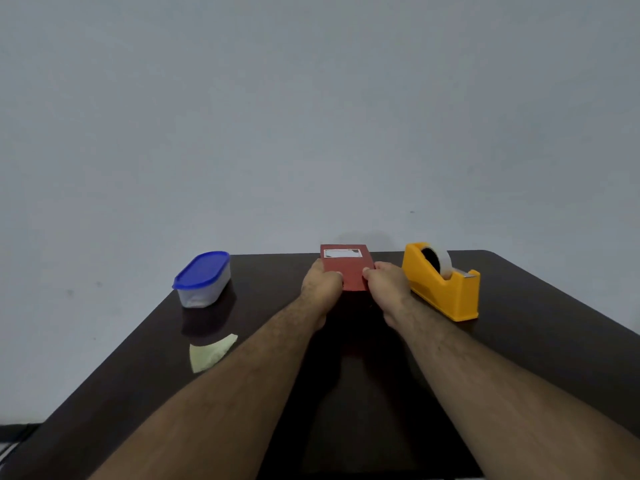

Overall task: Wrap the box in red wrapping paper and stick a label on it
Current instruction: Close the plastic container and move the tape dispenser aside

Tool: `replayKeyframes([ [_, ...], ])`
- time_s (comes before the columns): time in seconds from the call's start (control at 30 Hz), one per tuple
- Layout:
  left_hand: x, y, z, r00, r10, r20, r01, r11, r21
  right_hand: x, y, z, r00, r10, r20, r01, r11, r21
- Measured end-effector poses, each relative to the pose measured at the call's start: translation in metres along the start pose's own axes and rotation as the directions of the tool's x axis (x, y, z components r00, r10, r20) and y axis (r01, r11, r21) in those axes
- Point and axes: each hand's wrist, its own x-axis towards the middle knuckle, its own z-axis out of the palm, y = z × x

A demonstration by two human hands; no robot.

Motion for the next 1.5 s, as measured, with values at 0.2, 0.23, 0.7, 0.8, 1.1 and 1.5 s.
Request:
replayKeyframes([
  [0.2,0.017,-0.005,0.002,0.998,0.038,-0.058,-0.032,0.995,0.097,0.02,0.014,0.001,1.0,-0.027,0.004,0.027,0.997,-0.076],
  [0.23,0.016,-0.002,-0.001,0.986,0.139,-0.095,-0.115,0.968,0.225,0.019,0.012,-0.004,0.995,-0.091,-0.036,0.086,0.989,-0.12],
  [0.7,0.008,0.014,0.142,0.985,-0.004,0.172,0.023,0.994,-0.11,-0.002,0.032,-0.159,0.93,-0.134,-0.342,-0.017,0.914,-0.406],
  [0.8,0.029,-0.003,0.161,0.974,-0.11,0.2,0.137,0.982,-0.128,0.001,0.049,-0.156,0.948,-0.155,-0.277,-0.009,0.859,-0.512],
  [1.1,0.051,-0.011,0.207,0.97,-0.035,0.241,0.058,0.994,-0.088,0.008,0.049,-0.169,0.898,-0.222,-0.38,0.018,0.881,-0.472],
  [1.5,0.062,0.01,0.3,0.9,-0.034,0.435,-0.025,0.991,0.129,0.041,0.071,-0.242,0.841,-0.106,-0.531,-0.107,0.929,-0.355],
])
